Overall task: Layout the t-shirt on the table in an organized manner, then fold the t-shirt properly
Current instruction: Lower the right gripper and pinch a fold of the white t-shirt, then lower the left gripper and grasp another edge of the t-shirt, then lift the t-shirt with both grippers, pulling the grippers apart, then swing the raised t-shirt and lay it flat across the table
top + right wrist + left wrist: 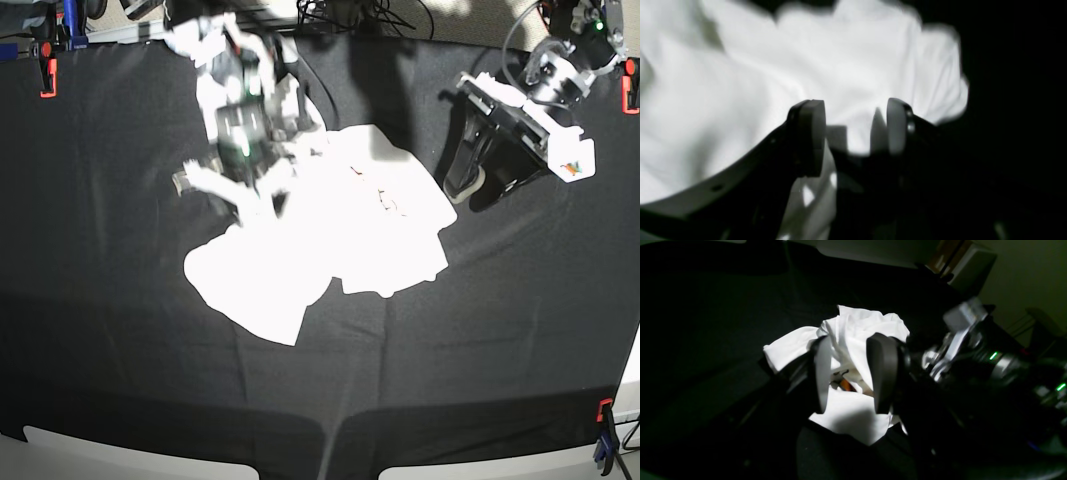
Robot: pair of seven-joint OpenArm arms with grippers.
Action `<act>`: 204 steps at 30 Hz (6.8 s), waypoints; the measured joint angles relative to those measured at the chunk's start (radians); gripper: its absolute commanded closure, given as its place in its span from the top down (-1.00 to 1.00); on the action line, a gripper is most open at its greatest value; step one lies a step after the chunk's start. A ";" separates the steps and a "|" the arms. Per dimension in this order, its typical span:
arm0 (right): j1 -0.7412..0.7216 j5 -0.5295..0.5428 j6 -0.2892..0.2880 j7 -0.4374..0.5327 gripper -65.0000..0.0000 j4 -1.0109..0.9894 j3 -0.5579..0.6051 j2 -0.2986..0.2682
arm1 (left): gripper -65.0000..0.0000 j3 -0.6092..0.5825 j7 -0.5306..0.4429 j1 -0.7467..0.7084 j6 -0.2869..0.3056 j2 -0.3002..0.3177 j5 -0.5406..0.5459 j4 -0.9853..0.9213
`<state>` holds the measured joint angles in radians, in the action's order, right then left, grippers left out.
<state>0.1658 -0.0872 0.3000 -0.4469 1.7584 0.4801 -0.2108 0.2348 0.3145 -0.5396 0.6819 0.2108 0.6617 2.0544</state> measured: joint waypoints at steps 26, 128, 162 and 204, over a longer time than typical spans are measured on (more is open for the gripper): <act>0.014 0.590 -0.819 -0.384 -0.11 0.421 -0.776 -0.265 | -0.40 0.000 0.003 0.000 0.000 0.052 -0.001 0.000; -0.100 0.815 -0.989 -0.452 -0.11 -0.082 -0.853 -0.226 | -1.00 -0.309 0.345 0.526 -0.547 0.016 -0.795 -0.265; -0.498 0.473 -0.914 -0.136 -0.11 -0.828 -0.508 -0.076 | -1.00 -0.310 0.349 0.524 -0.547 0.017 -0.702 -0.265; -1.025 0.649 -0.992 -0.546 -1.00 -0.830 -0.889 -0.333 | -1.00 -0.315 0.134 0.628 -0.847 0.240 -1.041 -0.264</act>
<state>-0.8593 0.5621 -0.6922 -0.9928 0.9283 -0.4091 -0.5438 -0.0803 0.4480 0.0887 -0.1650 0.4503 -0.3790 1.7905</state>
